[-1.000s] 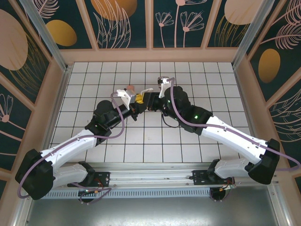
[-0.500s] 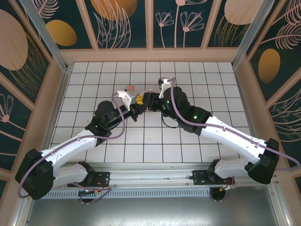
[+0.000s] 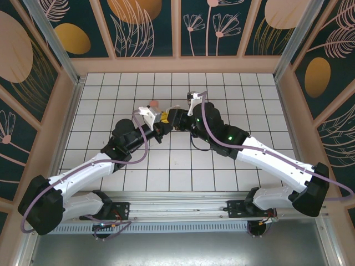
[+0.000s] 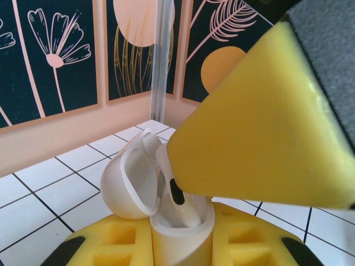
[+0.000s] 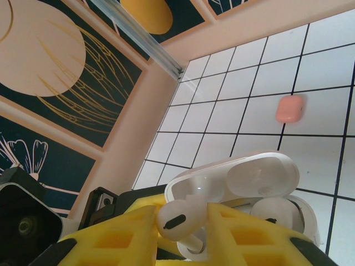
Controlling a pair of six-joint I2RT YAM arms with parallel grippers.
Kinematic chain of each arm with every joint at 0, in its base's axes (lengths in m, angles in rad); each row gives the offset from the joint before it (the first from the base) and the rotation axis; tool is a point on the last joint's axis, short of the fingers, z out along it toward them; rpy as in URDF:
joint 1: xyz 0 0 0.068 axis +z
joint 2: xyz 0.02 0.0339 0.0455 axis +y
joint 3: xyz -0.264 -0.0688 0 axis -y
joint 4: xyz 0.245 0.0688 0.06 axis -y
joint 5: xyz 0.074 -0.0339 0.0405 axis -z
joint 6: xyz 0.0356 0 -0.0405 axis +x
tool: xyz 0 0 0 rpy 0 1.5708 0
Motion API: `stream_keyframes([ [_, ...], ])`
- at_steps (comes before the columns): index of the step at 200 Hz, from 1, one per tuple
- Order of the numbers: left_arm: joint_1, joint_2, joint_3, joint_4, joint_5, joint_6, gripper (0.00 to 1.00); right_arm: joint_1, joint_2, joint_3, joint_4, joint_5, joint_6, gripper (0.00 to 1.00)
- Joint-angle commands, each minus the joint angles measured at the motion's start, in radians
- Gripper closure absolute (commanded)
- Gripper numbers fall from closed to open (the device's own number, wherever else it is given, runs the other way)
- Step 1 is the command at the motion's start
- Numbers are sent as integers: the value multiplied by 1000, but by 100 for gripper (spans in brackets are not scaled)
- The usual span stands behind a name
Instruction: Insert the wireless bluetooth earbuds into the charging case
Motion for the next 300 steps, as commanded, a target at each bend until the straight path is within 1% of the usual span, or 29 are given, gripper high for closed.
stream_keyframes([
  [1,-2,-32,0,66,-12,10,100,-1,8,-18,-52,-1,16,72],
  [21,-4,-33,-1,65,-13,9,100,-2,7,-20,-55,-1,20,72],
  [72,-3,-36,0,66,-14,10,100,-4,5,-28,-71,1,33,77],
  [128,-2,-47,-4,62,-23,16,100,-11,2,-50,-81,-24,58,77],
  [181,-4,-53,-5,68,-29,14,100,-42,-29,-100,-65,-57,132,77],
  [225,-4,-53,-6,79,-29,8,100,-48,-27,-117,-52,-98,161,75],
  [300,-3,-68,-12,72,-37,11,100,-46,-10,-80,-99,-81,172,67],
])
